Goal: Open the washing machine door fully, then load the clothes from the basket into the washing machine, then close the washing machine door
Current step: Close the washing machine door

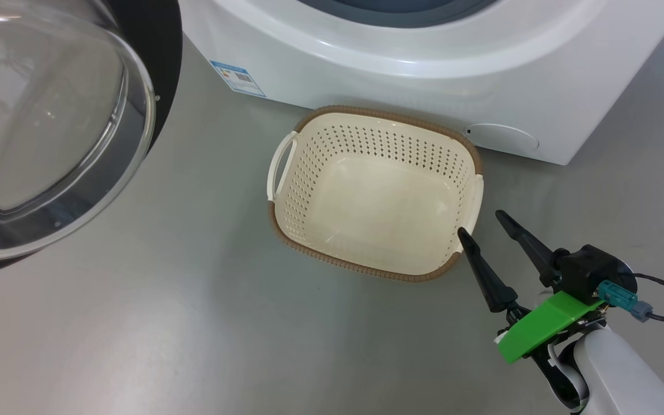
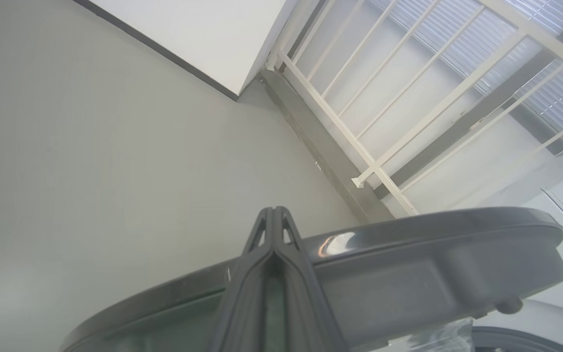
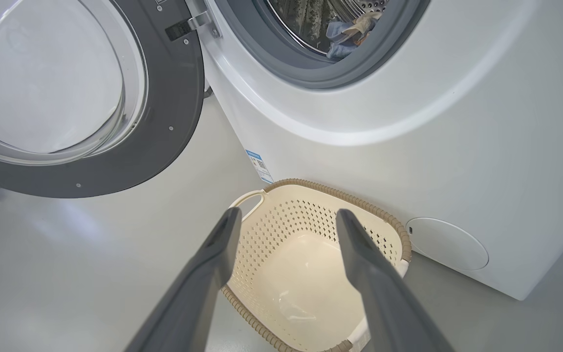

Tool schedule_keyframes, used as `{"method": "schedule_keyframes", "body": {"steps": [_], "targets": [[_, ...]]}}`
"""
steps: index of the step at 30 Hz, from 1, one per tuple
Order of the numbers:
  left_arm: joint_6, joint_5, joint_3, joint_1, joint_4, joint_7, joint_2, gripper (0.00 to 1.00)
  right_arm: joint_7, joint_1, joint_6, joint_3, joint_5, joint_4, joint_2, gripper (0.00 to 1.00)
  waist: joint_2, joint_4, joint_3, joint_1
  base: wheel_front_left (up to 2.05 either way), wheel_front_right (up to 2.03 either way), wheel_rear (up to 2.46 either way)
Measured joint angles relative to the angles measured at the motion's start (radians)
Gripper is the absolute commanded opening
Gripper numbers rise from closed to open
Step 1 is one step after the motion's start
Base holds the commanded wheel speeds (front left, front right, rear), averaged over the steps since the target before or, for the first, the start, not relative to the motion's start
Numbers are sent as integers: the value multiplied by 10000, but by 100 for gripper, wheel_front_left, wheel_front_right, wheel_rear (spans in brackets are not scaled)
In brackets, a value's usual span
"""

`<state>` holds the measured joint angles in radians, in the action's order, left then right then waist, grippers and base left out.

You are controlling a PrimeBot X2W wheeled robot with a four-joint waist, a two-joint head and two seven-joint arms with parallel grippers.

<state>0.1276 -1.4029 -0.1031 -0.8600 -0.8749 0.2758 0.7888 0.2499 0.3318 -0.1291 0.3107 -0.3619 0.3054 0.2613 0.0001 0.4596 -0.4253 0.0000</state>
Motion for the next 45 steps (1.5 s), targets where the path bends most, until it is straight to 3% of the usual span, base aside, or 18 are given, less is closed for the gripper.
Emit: {"method": "schedule_keyframes", "body": {"steps": [23,45], "targets": [[-13,-828,510,47,359,2801,625,0,0,-12,0,-77,0,-96,-242,100,0,2,352,0,0,0,0],[-13,-1438,731,368,936,4592,826,0,0,-84,0,-245,44,-142,-531,100,0,4,753,0,0,0,0]]}}
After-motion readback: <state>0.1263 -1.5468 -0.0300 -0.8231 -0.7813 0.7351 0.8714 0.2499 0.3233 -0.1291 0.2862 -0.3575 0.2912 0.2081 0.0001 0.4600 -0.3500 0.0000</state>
